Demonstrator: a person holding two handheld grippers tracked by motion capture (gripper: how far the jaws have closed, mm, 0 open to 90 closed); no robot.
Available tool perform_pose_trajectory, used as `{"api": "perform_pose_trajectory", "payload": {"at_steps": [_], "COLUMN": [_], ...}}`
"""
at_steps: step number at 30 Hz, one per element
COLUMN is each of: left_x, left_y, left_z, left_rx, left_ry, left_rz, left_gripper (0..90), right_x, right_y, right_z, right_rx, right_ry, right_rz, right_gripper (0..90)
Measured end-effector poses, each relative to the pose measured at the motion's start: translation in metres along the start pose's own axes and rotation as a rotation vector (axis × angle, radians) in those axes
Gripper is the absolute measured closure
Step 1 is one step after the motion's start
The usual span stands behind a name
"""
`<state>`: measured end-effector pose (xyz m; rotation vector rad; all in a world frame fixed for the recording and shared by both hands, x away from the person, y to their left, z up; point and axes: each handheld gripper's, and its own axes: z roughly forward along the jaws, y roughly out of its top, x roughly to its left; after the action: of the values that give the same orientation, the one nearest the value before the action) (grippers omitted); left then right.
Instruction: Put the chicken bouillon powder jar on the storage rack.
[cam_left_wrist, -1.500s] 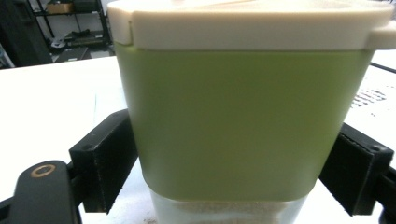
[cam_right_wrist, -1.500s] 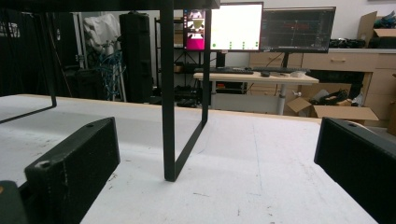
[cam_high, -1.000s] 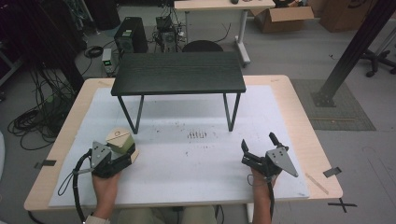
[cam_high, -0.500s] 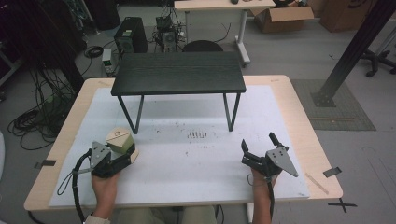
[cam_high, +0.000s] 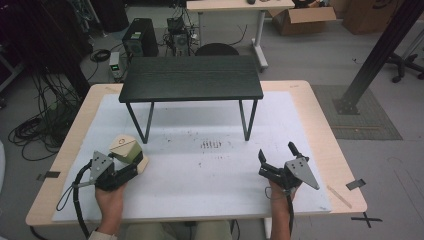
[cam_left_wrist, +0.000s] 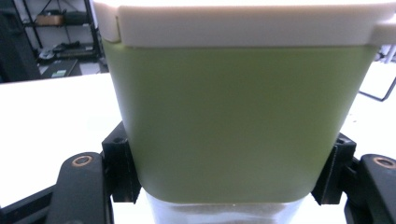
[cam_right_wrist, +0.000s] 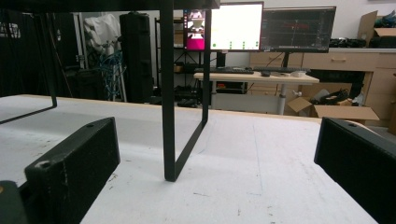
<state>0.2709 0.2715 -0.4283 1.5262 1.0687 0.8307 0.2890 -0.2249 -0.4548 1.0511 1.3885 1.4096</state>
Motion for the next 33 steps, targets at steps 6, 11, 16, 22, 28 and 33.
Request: {"api": "perform_pose_trajectory", "payload": {"at_steps": [6,11,16,22,28,33], "left_x": [-0.003,-0.007,-0.010,-0.012,-0.015,-0.018], "left_y": [0.016,0.030,0.043,0.056,0.070,0.082], "left_z": [-0.004,-0.008,-0.011,-0.015,-0.020,-0.025], "left_rx": [-0.043,-0.078,-0.102,-0.128,-0.153,-0.176], "left_ry": [-0.032,-0.043,-0.054,-0.068,-0.084,-0.092], "left_rz": [-0.008,-0.009,-0.003,-0.006,-0.016,-0.012], "left_gripper": [29.5,29.5,29.5,29.5,29.5,29.5], "right_x": [0.000,0.000,0.000,0.000,0.000,0.000], "right_y": [0.000,0.000,0.000,0.000,0.000,0.000], "right_z": [0.000,0.000,0.000,0.000,0.000,0.000], "right_rx": [0.001,0.003,0.002,0.001,0.002,0.003], "right_ry": [0.000,0.000,0.000,0.000,0.000,0.000], "right_rz": [-0.001,-0.002,-0.002,0.000,0.001,0.000], "right_gripper": [0.0,0.0,0.0,0.0,0.0,0.0]}}
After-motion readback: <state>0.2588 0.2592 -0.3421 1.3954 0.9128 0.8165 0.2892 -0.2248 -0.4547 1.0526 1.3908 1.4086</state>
